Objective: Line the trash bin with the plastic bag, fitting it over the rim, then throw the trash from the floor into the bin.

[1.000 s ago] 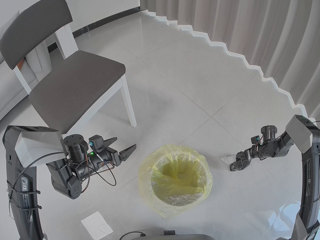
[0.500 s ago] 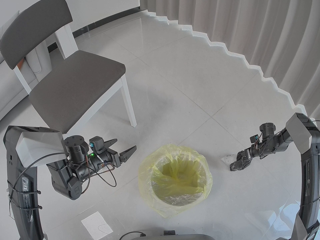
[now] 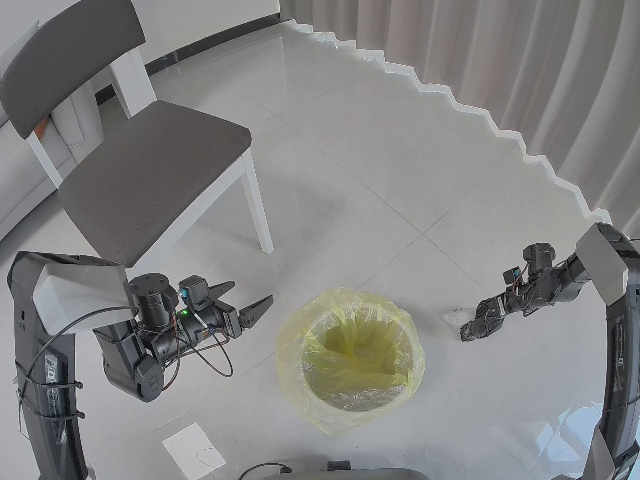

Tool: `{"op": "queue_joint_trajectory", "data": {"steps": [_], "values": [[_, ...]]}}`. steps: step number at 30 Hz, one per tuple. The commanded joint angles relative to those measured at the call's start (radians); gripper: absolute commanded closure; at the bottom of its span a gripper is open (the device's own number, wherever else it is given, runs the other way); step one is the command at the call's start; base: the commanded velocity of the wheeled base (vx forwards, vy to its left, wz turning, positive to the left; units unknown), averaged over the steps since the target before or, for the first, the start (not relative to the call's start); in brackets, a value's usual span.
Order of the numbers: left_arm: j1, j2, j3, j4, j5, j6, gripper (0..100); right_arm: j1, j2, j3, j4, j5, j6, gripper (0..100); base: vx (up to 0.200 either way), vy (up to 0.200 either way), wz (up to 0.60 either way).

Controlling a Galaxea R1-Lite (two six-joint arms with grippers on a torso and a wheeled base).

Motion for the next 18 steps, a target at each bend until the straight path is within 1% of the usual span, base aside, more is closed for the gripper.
{"op": "queue_joint_trajectory", "data": {"steps": [1, 5, 10, 11, 14, 18], "values": [[-0.001, 0.016, 0.012, -0.018, 0.000, 0.001, 0, 0.000, -0.089, 0.063, -0.004, 0.004, -0.017, 100, 0.000, 0.000, 0.00], [-0.009, 0.022, 0.036, -0.018, 0.001, 0.006, 0, 0.000, -0.155, 0.119, -0.005, 0.007, -0.046, 100, 0.000, 0.000, 0.00], [-0.011, 0.022, 0.039, -0.018, 0.001, 0.007, 0, 0.009, -0.210, 0.161, -0.007, 0.009, -0.049, 100, 0.000, 0.000, 0.00], [-0.017, 0.021, 0.046, -0.018, 0.001, 0.006, 0, 0.015, -0.271, 0.208, -0.007, 0.030, -0.062, 100, 0.000, 0.000, 0.00], [-0.020, 0.018, 0.058, -0.018, 0.006, 0.007, 0, 0.022, -0.334, 0.250, -0.008, 0.037, -0.092, 100, 0.000, 0.000, 0.00], [-0.023, 0.018, 0.069, -0.018, 0.013, 0.007, 0, 0.031, -0.420, 0.294, -0.005, 0.052, -0.098, 100, 0.000, 0.000, 0.00]]}}
